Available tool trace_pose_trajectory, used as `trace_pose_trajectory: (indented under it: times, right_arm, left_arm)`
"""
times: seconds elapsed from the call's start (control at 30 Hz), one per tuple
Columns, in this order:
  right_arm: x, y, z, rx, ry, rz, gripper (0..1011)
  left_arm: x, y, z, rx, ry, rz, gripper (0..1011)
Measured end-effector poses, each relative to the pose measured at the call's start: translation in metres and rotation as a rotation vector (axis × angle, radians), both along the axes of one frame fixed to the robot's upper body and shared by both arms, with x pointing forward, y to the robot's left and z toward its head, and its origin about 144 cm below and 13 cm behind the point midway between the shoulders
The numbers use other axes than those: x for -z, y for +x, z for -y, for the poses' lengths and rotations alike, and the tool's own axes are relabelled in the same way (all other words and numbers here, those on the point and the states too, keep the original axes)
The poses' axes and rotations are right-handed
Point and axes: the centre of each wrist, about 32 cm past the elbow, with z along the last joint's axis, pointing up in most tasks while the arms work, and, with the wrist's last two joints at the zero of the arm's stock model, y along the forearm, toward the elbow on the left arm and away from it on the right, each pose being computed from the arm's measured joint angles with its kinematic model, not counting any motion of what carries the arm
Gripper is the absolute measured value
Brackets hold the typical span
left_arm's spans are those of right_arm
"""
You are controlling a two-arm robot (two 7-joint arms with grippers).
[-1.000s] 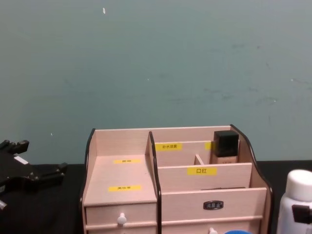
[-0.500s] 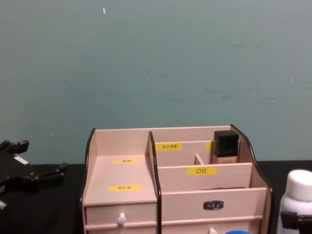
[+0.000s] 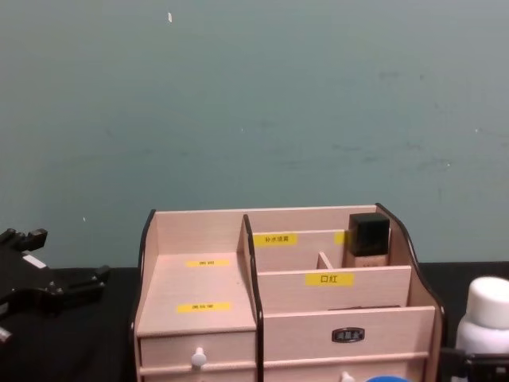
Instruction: Pick up the facial cleanser and watermelon frost from the table and place them into the tiered storage box.
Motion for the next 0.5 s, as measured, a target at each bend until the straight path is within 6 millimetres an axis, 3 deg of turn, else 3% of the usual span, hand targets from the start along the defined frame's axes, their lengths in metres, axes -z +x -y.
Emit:
trace_pose_trajectory:
  times: [0.5]
  right_arm:
    - [0.0048, 0.0078, -0.0035, -0.014, -0.002, 0.009, 1002]
  left_arm:
    - [0.0, 0.0, 0.0, 0.0, 0.0, 0.0, 1010]
